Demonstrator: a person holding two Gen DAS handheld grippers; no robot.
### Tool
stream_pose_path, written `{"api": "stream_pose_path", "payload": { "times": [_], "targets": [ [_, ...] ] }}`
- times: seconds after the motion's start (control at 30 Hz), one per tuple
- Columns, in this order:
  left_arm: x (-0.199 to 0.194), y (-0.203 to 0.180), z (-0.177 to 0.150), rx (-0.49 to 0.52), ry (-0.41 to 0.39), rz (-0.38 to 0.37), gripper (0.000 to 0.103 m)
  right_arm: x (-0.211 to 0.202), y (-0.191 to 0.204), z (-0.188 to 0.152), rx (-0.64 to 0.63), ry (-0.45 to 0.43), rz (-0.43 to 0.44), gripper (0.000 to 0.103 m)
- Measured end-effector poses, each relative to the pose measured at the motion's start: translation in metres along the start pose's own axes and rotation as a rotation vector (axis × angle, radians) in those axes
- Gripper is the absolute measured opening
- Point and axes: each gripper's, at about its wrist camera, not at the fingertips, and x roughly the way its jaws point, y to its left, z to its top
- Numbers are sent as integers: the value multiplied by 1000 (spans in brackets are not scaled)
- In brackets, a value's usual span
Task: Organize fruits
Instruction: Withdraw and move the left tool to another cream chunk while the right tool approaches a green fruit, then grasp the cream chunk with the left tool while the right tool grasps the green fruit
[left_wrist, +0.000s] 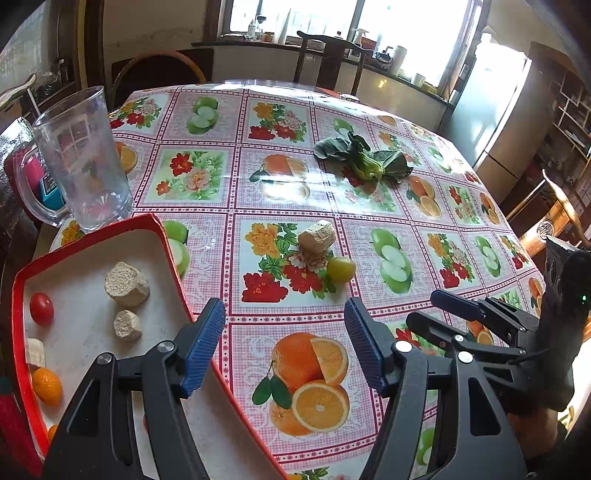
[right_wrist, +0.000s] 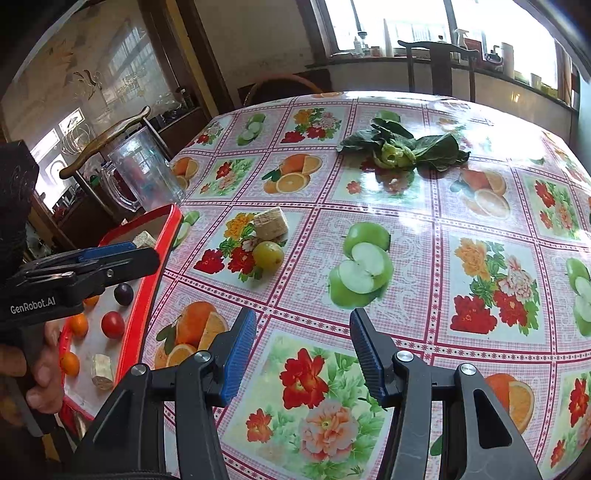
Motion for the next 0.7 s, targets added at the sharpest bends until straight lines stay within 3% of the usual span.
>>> {"api": "stream_pose_path", "payload": {
  "times": [0.37, 0.57, 0.63, 0.7],
  "targets": [
    [61, 2, 46, -30, 61, -23, 66, 53, 22, 29, -57, 36, 16, 52],
    [92, -5, 59, -21, 107, -22, 66, 73, 21, 33, -63, 48, 10, 39],
    [99, -9, 60, -20, 116, -29, 66, 72, 19, 32, -60, 47, 41, 25],
    [106, -13, 59, -14, 125, -33, 66, 66, 17, 29, -62, 42, 18, 25]
  ]
}}
